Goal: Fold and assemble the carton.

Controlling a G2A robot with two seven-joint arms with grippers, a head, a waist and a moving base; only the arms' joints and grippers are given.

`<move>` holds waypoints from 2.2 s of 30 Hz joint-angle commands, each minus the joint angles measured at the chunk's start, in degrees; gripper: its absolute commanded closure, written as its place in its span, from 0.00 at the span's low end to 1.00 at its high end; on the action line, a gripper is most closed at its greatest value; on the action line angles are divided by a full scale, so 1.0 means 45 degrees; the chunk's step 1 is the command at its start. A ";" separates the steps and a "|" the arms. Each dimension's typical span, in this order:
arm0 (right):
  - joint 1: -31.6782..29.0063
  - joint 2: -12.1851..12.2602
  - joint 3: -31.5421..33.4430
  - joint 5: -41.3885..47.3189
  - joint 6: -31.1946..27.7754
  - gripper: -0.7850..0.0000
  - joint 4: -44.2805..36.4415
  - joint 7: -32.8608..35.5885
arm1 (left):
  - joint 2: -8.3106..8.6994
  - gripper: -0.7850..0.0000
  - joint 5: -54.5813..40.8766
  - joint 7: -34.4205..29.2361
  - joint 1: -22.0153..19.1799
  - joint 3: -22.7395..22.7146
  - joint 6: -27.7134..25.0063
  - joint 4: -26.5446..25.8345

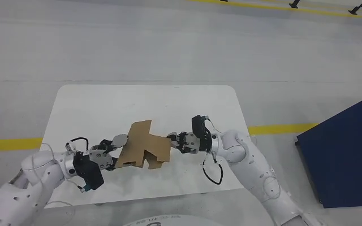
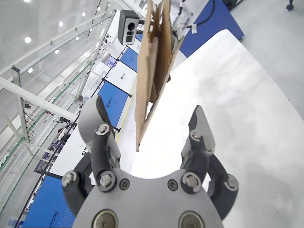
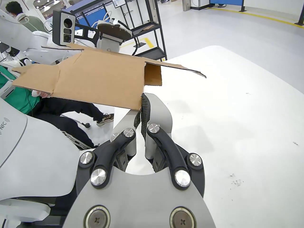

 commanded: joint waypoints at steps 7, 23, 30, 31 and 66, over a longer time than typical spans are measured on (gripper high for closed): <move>0.0066 0.0110 -0.0134 0.0522 0.0213 1.00 -0.0279 0.0740 | -0.0018 0.80 -0.0172 -0.0373 -0.0066 0.0095 0.0358 -0.0041; -0.0893 0.0349 0.1751 0.0535 -0.0073 0.00 -0.0324 -0.1218 | 0.0182 1.00 -0.1885 -0.0045 -0.0119 -0.0858 -0.1017 -0.0063; -0.1874 0.0475 0.2790 0.0956 -0.0073 0.00 0.0909 -0.3274 | 0.0274 1.00 -0.3990 -0.0573 -0.0278 -0.1382 -0.3678 -0.0102; -0.1874 0.0475 0.2790 0.0956 -0.0073 0.00 0.0909 -0.3274 | 0.0274 1.00 -0.3990 -0.0573 -0.0278 -0.1382 -0.3678 -0.0102; -0.1874 0.0475 0.2790 0.0956 -0.0073 0.00 0.0909 -0.3274 | -0.1399 1.00 -2.2841 -1.2774 -0.6419 0.3491 -0.5550 0.2372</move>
